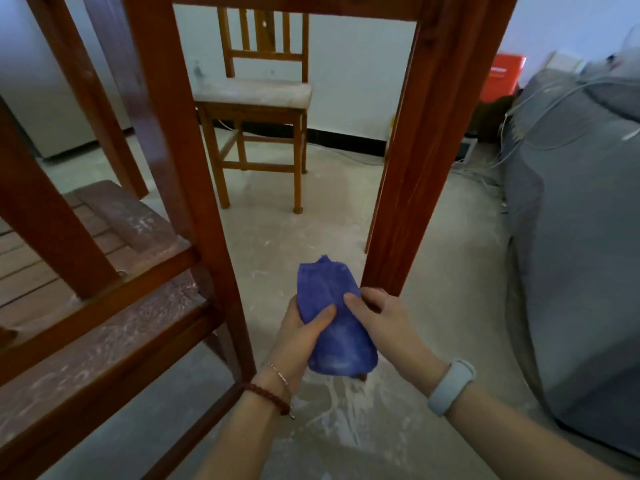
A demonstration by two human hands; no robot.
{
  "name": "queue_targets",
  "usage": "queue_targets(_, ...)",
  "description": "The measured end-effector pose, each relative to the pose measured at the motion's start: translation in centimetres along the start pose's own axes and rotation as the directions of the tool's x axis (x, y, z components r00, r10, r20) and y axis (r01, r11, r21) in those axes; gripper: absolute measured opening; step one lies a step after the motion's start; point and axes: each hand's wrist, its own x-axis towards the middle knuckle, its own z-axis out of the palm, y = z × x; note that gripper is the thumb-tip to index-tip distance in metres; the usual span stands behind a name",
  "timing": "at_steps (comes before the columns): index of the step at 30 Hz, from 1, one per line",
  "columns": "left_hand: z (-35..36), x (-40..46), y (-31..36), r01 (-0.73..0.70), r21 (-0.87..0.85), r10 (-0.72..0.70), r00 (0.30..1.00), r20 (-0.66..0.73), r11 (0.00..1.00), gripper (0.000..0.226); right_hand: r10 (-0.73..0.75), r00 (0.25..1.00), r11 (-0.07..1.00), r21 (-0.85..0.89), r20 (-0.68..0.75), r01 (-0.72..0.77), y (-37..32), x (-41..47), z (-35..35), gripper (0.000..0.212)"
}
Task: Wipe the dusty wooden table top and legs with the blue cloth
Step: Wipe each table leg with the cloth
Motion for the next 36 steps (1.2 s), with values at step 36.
queue_targets(36, 1.8, 12.5, -8.9, -0.456, 0.568, 0.357, 0.890, 0.284, 0.685, 0.056, 0.051, 0.994, 0.972, -0.233, 0.097, -0.027, 6.7, 2.0, -3.8, 0.072)
